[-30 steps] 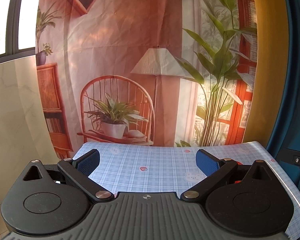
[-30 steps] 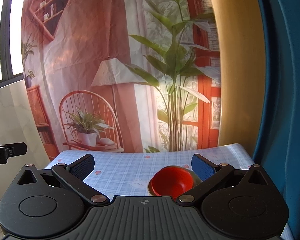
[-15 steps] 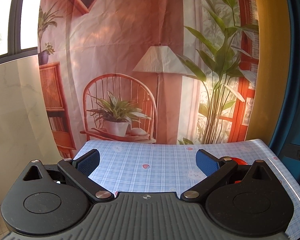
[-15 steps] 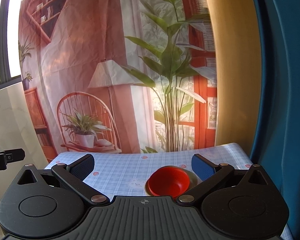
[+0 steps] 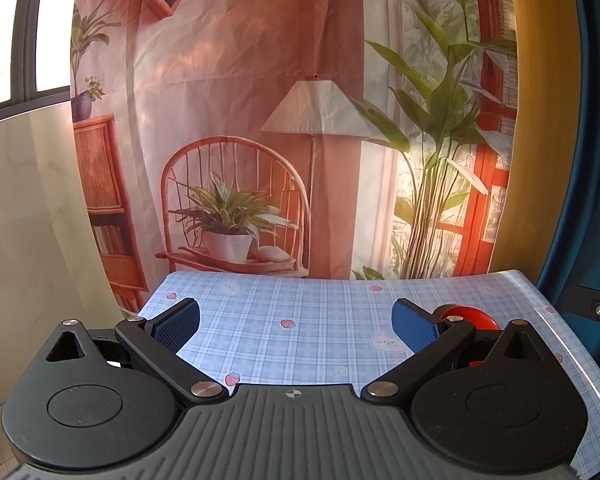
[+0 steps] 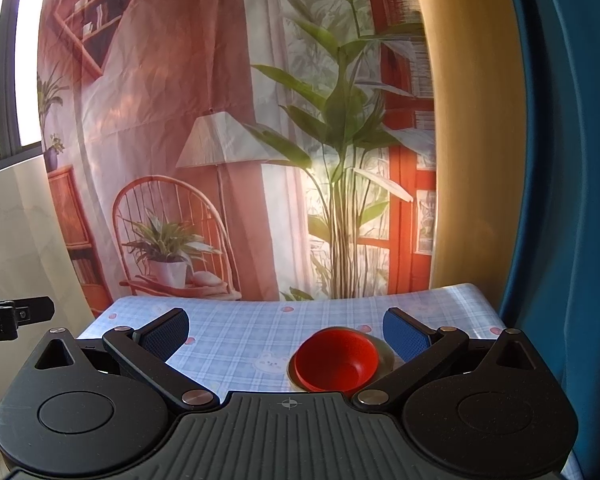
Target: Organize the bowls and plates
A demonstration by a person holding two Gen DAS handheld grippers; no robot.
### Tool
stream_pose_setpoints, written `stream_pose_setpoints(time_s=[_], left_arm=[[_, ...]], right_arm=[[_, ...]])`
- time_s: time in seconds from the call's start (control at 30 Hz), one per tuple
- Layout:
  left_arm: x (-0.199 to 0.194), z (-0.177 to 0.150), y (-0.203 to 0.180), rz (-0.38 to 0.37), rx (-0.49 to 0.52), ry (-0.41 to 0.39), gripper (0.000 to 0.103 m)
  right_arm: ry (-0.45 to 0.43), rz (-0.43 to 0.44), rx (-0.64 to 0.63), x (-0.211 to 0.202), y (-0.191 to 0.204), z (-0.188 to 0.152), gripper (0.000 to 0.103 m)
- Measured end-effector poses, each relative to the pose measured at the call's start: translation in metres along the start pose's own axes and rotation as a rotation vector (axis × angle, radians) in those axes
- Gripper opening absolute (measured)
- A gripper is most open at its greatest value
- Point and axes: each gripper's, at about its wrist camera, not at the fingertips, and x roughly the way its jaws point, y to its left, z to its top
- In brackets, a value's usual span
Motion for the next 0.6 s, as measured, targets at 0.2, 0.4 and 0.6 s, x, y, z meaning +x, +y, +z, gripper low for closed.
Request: stream_pose_setpoints(time_s=[0.2,0.4,0.6], left_arm=[[0.0009,0.0000,0.0003,0.000,0.002,0.002,0.103],[0.0017,-0.0001,-0.0002,-0.006,0.001,0.006,0.103],[0.0018,0.0000,-0.0003,-0.006,0.001,0.007,0.103]], right_arm=[[0.006,0.001,-0.004,0.0030,0.0005,-0.0004,0.103],[0.008,0.001,-0.007,0.0038,0.0007,-0.0007,0.103],[0.008,0.001,-0.007,0.0039,0.0012,-0.0008,0.103]])
